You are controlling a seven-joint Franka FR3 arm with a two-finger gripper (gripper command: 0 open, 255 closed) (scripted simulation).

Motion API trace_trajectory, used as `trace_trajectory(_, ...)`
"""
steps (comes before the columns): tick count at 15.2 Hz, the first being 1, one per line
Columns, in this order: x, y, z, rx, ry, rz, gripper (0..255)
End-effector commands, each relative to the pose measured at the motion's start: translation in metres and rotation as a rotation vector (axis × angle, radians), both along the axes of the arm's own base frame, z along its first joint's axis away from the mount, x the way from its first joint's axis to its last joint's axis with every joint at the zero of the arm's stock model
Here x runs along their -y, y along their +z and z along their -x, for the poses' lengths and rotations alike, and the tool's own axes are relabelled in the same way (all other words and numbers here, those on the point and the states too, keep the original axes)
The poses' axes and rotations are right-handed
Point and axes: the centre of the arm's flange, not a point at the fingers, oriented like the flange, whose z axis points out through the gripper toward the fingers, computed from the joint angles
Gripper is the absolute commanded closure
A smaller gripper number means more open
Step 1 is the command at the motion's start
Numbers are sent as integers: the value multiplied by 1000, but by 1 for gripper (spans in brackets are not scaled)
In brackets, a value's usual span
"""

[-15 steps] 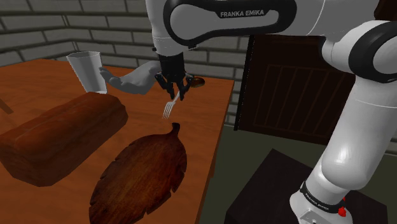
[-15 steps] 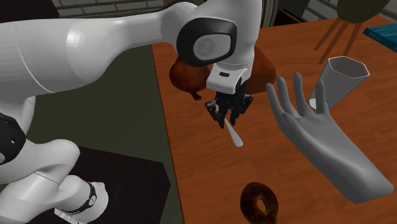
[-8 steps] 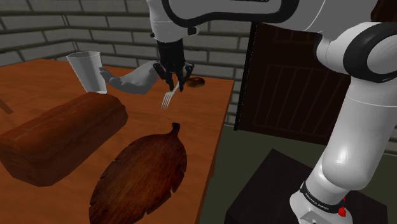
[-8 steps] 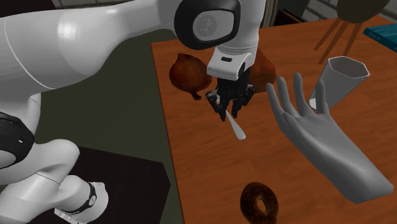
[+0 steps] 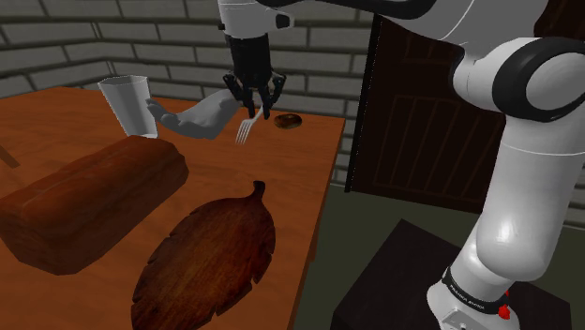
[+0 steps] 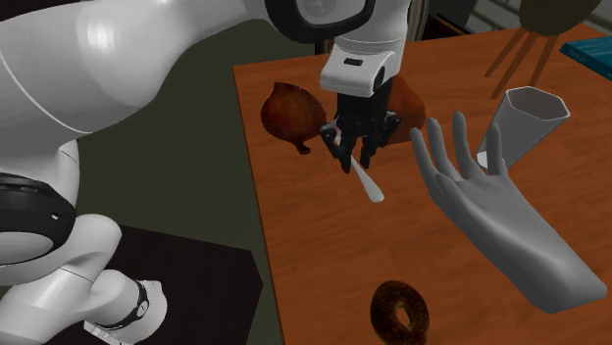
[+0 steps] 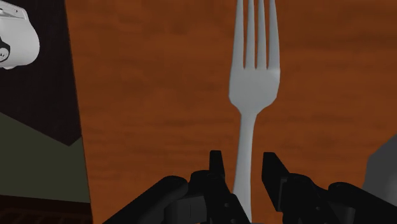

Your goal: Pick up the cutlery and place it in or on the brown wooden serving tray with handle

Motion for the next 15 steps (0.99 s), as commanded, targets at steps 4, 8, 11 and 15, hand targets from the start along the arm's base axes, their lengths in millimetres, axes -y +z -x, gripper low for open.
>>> trace_trajectory(4,-42,1,32,0,0,0,255)
trace_trajectory(8,-84,-1,64,0,0,0,255)
trace_trajectory(11,-115,-3,88,0,0,0,255)
trace_trajectory(15,-157,-6,120,0,0,0,255)
